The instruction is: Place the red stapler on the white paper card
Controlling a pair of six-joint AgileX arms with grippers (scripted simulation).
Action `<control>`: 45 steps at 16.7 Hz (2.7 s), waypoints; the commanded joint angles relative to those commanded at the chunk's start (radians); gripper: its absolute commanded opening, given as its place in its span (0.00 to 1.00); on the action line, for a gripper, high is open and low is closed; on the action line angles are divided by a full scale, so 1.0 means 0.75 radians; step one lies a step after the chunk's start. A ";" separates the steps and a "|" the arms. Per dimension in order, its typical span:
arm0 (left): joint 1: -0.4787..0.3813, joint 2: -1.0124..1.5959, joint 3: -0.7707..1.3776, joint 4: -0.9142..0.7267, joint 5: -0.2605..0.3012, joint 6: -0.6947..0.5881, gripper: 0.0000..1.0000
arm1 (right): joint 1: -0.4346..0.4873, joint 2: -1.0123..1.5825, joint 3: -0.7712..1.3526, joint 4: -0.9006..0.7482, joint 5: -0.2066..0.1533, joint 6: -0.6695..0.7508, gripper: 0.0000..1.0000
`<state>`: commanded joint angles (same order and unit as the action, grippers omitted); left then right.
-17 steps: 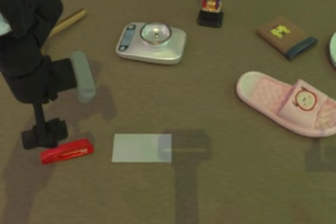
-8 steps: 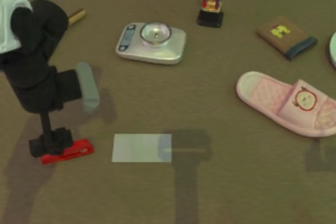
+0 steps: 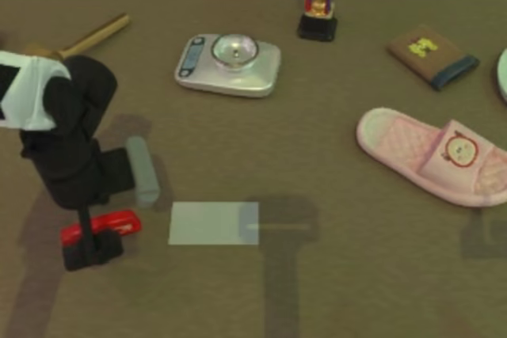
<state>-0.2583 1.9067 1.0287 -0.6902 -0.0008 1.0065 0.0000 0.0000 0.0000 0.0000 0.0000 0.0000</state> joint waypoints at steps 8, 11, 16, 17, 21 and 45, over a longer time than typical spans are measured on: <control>0.000 0.000 0.000 0.000 0.000 0.000 0.62 | 0.000 0.000 0.000 0.000 0.000 0.000 1.00; 0.000 0.000 0.000 0.000 0.000 0.000 0.40 | 0.000 0.000 0.000 0.000 0.000 0.000 1.00; 0.000 0.000 0.000 0.000 0.000 0.000 0.02 | 0.000 0.000 0.000 0.000 0.000 0.000 1.00; 0.000 0.000 0.000 0.000 0.000 0.000 0.00 | 0.000 0.000 0.000 0.000 0.000 0.000 1.00; 0.000 0.000 0.000 0.000 0.000 0.000 0.00 | 0.000 0.000 0.000 0.000 0.000 0.000 1.00; -0.063 -0.157 0.394 -0.557 0.000 -0.004 0.00 | 0.000 0.000 0.000 0.000 0.000 0.000 1.00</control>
<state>-0.3055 1.7890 1.3239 -1.1081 -0.0006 1.0035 0.0000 0.0000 0.0000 0.0000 0.0000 0.0000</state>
